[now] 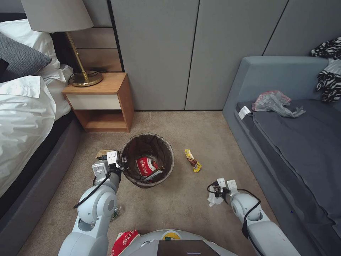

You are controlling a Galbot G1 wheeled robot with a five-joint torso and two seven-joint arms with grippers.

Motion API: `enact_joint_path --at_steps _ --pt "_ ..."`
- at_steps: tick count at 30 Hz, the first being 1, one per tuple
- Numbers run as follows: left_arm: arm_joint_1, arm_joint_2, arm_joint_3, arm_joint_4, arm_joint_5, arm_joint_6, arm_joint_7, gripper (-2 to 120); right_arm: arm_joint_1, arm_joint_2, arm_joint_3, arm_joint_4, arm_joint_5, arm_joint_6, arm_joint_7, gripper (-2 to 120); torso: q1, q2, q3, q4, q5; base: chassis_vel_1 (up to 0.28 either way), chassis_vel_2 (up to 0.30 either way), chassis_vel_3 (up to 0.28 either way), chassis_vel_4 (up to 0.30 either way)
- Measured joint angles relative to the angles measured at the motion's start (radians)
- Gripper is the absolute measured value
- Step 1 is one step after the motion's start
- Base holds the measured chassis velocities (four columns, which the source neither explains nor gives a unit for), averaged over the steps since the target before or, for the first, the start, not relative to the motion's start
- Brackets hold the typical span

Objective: Pick up the trash bin, then pick up the garbage from the floor and place it into the trash bin.

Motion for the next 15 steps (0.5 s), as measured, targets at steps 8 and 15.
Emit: enact_joint_path --at_steps 8,15 --pt "0.002 0.003 0.000 -0.003 0.000 0.000 0.000 2 -0.010 -0.017 0.055 0.144 0.031 0.001 0.012 0 0.000 0.000 0.000 0.0000 -0.0001 0.000 0.000 0.000 0.000" --pt "0.000 0.007 0.000 -0.002 -0.003 0.000 0.001 2 -0.003 -0.056 0.145 0.323 0.100 0.031 0.010 0 0.000 0.000 0.000 -0.0001 0.0000 0.000 0.000 0.000 0.000"
